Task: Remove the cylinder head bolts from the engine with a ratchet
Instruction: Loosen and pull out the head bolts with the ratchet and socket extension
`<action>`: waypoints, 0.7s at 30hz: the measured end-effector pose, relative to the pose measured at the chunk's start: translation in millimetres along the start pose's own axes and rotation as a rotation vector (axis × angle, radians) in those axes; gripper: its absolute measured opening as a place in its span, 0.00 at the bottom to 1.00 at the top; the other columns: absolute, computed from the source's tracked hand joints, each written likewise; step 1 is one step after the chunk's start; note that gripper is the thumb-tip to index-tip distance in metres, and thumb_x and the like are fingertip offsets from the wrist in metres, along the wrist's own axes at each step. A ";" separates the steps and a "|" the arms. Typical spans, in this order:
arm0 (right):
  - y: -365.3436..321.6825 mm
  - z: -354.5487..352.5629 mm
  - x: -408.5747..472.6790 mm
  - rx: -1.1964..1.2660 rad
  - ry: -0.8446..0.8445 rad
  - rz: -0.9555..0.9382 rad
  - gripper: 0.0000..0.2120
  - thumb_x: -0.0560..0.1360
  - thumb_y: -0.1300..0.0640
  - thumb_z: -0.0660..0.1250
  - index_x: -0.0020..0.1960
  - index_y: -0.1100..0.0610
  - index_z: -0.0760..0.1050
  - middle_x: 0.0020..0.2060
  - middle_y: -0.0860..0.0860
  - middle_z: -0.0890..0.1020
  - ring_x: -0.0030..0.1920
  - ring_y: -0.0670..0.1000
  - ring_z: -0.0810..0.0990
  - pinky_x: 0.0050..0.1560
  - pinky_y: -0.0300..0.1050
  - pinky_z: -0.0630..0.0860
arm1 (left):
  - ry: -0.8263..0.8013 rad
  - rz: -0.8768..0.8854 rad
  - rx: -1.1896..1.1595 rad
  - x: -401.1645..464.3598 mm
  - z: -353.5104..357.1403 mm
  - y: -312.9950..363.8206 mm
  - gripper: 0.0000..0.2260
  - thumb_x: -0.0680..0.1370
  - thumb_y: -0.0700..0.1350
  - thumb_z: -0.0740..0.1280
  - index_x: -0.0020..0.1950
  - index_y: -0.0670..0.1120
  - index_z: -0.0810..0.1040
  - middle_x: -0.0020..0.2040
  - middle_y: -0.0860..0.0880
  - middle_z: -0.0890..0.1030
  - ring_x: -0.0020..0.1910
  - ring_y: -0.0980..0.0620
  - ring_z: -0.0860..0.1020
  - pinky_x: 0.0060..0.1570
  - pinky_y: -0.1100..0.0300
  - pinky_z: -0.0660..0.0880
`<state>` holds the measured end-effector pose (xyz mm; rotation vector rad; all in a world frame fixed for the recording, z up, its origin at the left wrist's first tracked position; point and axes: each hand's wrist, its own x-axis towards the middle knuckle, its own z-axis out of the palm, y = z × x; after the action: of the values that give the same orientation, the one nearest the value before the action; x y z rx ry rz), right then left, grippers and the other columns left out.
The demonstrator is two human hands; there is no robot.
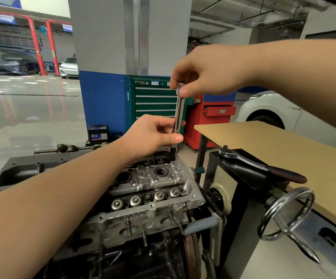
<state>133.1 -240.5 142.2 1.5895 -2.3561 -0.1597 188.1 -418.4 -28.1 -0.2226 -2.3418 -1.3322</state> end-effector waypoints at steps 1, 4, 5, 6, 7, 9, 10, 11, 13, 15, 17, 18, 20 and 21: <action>0.7 -1.8 -0.5 -0.033 0.005 -0.009 0.14 0.80 0.42 0.66 0.60 0.48 0.80 0.46 0.46 0.85 0.47 0.48 0.83 0.48 0.47 0.77 | -0.037 0.007 -0.048 -1.3 -0.2 0.9 0.13 0.77 0.39 0.76 0.61 0.48 0.86 0.48 0.44 0.87 0.50 0.51 0.85 0.59 0.55 0.82; 1.4 7.7 2.2 -0.227 0.045 0.111 0.23 0.82 0.36 0.59 0.48 0.54 0.81 0.37 0.52 0.82 0.40 0.54 0.79 0.39 0.50 0.73 | -0.108 -0.033 -0.281 -4.7 3.6 2.4 0.21 0.81 0.33 0.69 0.73 0.46 0.77 0.58 0.43 0.87 0.58 0.45 0.85 0.61 0.56 0.81; -0.1 11.9 3.5 -0.289 0.083 0.183 0.28 0.82 0.33 0.56 0.42 0.54 0.79 0.34 0.53 0.79 0.36 0.54 0.77 0.36 0.49 0.70 | -0.101 -0.035 -0.283 -5.5 5.6 2.6 0.22 0.81 0.34 0.70 0.75 0.45 0.75 0.59 0.43 0.86 0.60 0.45 0.85 0.63 0.53 0.80; -2.5 15.6 4.8 -0.321 0.127 0.246 0.31 0.81 0.30 0.53 0.38 0.54 0.77 0.31 0.53 0.77 0.34 0.54 0.76 0.33 0.47 0.68 | -0.076 -0.022 -0.227 -5.7 6.7 2.9 0.22 0.80 0.36 0.72 0.74 0.45 0.76 0.60 0.44 0.86 0.60 0.45 0.85 0.65 0.51 0.80; -3.7 17.7 6.0 -0.317 0.160 0.278 0.32 0.80 0.28 0.53 0.37 0.54 0.76 0.31 0.52 0.77 0.34 0.54 0.75 0.33 0.47 0.67 | -0.047 0.000 -0.145 -5.5 7.7 3.4 0.22 0.78 0.38 0.75 0.71 0.46 0.78 0.60 0.44 0.86 0.59 0.45 0.84 0.66 0.49 0.79; -1.3 14.2 6.4 -0.184 0.141 0.238 0.31 0.78 0.27 0.57 0.42 0.54 0.80 0.35 0.50 0.79 0.38 0.52 0.77 0.37 0.47 0.70 | 0.030 0.016 -0.026 -4.5 8.1 5.1 0.20 0.75 0.41 0.79 0.66 0.45 0.83 0.54 0.40 0.85 0.53 0.42 0.83 0.65 0.43 0.78; 0.1 10.2 5.6 -0.090 0.098 0.183 0.28 0.77 0.28 0.60 0.50 0.52 0.81 0.39 0.47 0.80 0.40 0.48 0.77 0.39 0.46 0.71 | 0.066 0.007 -0.015 -3.6 7.0 5.5 0.20 0.74 0.41 0.79 0.65 0.45 0.84 0.49 0.39 0.83 0.49 0.44 0.82 0.65 0.43 0.77; 0.0 5.2 4.0 -0.032 0.044 0.121 0.23 0.78 0.32 0.64 0.58 0.50 0.81 0.42 0.45 0.81 0.42 0.44 0.78 0.40 0.43 0.70 | 0.090 -0.008 -0.023 -2.8 5.6 5.1 0.20 0.73 0.41 0.80 0.65 0.46 0.84 0.46 0.40 0.81 0.48 0.46 0.81 0.65 0.45 0.77; -1.2 -2.8 1.0 -0.017 -0.011 0.031 0.17 0.79 0.41 0.68 0.64 0.48 0.78 0.43 0.44 0.83 0.42 0.42 0.79 0.40 0.39 0.68 | 0.075 -0.021 -0.028 -1.8 2.0 3.7 0.20 0.74 0.37 0.78 0.66 0.47 0.84 0.49 0.41 0.84 0.52 0.45 0.85 0.64 0.50 0.80; -1.8 -1.1 0.9 -0.120 0.019 0.040 0.15 0.81 0.43 0.67 0.60 0.52 0.79 0.42 0.45 0.81 0.42 0.47 0.78 0.38 0.42 0.68 | 0.013 -0.014 -0.090 -2.7 0.5 2.6 0.19 0.77 0.33 0.74 0.67 0.45 0.82 0.55 0.40 0.86 0.56 0.44 0.86 0.62 0.53 0.81; -2.4 5.8 2.5 -0.243 0.068 0.117 0.19 0.82 0.40 0.62 0.45 0.55 0.77 0.36 0.48 0.78 0.37 0.50 0.75 0.36 0.45 0.66 | -0.057 -0.017 -0.237 -5.9 3.0 2.4 0.21 0.80 0.30 0.69 0.72 0.43 0.78 0.58 0.41 0.86 0.58 0.44 0.86 0.62 0.54 0.81; -4.1 9.9 3.5 -0.282 0.103 0.172 0.24 0.81 0.38 0.59 0.40 0.56 0.76 0.33 0.50 0.77 0.35 0.51 0.73 0.34 0.46 0.65 | -0.081 -0.020 -0.280 -7.3 5.0 2.0 0.22 0.81 0.31 0.68 0.73 0.43 0.76 0.59 0.42 0.86 0.60 0.45 0.85 0.62 0.54 0.81; -10.7 16.4 5.0 -0.283 0.177 0.267 0.30 0.79 0.32 0.56 0.35 0.55 0.76 0.29 0.52 0.76 0.32 0.53 0.73 0.33 0.45 0.65 | -0.082 -0.011 -0.237 -8.6 9.0 1.4 0.23 0.79 0.34 0.72 0.74 0.46 0.76 0.62 0.44 0.85 0.61 0.45 0.84 0.64 0.52 0.80; -12.0 17.1 5.8 -0.251 0.193 0.300 0.33 0.78 0.28 0.55 0.34 0.54 0.76 0.28 0.51 0.76 0.32 0.52 0.74 0.33 0.45 0.65 | -0.059 -0.002 -0.179 -8.4 10.5 1.7 0.24 0.77 0.36 0.75 0.72 0.48 0.78 0.61 0.45 0.85 0.61 0.42 0.84 0.65 0.49 0.80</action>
<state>136.6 -251.7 124.0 1.0745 -2.2848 -0.2165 193.1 -407.9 -35.2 -0.3186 -2.2708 -1.5579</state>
